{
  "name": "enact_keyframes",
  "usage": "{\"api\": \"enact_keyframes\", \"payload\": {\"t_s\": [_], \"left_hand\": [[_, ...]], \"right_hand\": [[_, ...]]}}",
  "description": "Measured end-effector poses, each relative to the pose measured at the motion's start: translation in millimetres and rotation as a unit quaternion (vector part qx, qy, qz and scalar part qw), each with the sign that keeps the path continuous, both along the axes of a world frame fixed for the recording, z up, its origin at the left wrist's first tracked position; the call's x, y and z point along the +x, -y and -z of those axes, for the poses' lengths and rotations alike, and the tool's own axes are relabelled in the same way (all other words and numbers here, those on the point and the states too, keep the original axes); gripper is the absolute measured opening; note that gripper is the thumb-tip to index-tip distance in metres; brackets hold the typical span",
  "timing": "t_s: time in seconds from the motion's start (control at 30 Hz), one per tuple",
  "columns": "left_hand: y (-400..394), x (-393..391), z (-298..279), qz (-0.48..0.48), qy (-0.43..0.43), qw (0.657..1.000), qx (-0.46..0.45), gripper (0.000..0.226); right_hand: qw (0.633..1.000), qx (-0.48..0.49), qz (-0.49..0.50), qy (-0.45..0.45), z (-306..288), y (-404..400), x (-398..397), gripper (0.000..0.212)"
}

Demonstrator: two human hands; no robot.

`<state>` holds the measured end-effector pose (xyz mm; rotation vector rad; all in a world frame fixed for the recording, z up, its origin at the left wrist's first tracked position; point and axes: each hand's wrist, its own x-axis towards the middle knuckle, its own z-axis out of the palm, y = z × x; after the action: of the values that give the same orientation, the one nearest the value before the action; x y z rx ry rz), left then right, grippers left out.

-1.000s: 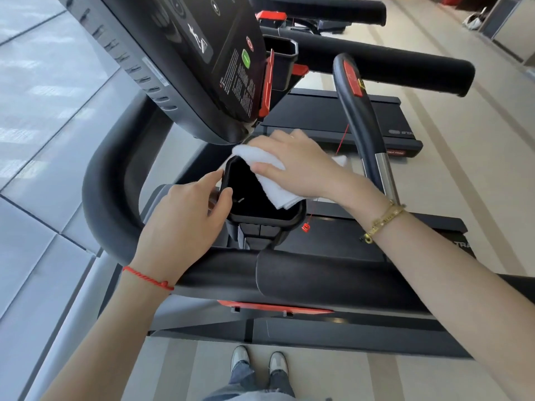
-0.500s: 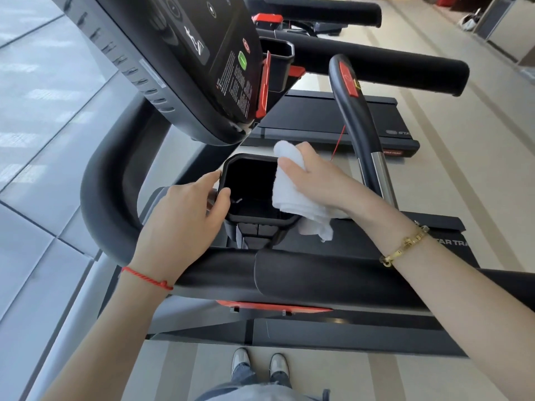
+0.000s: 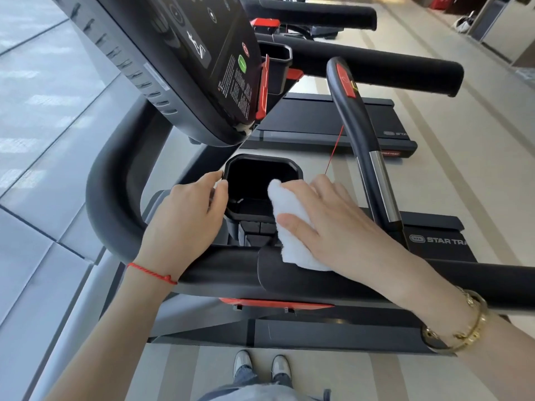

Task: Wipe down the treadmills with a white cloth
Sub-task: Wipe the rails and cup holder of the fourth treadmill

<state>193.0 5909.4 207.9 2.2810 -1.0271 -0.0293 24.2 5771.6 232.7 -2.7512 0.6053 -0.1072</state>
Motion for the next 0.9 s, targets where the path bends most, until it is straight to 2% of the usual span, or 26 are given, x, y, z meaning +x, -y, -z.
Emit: {"api": "enact_keyframes", "payload": {"t_s": [0.2, 0.37, 0.5, 0.7, 0.8, 0.9], "left_hand": [[-0.3, -1.0, -2.1, -0.007, 0.003, 1.000, 0.013, 0.033], [-1.9, -2.9, -4.9, -0.011, 0.001, 1.000, 0.023, 0.038], [-1.7, -2.1, -2.5, -0.006, 0.000, 0.999, 0.033, 0.037], [-1.0, -2.3, -0.5, 0.007, -0.006, 1.000, 0.028, 0.040], [0.5, -0.3, 0.4, 0.021, -0.018, 0.999, 0.033, 0.043], [2.8, 3.2, 1.5, 0.028, -0.025, 0.998, 0.047, 0.046]], "right_hand": [[0.984, -0.119, -0.129, -0.009, -9.7, -20.4, 27.1, 0.051], [0.983, -0.115, -0.137, -0.035, -13.0, -17.5, 29.5, 0.046], [0.991, -0.085, -0.098, -0.043, -13.7, 5.0, -6.8, 0.046], [0.994, -0.055, 0.061, 0.074, 4.3, 21.9, -5.1, 0.042], [0.990, 0.041, 0.103, 0.090, 13.1, 36.3, 15.6, 0.040], [0.984, 0.107, 0.098, 0.103, 16.4, 45.6, 44.5, 0.039]]}}
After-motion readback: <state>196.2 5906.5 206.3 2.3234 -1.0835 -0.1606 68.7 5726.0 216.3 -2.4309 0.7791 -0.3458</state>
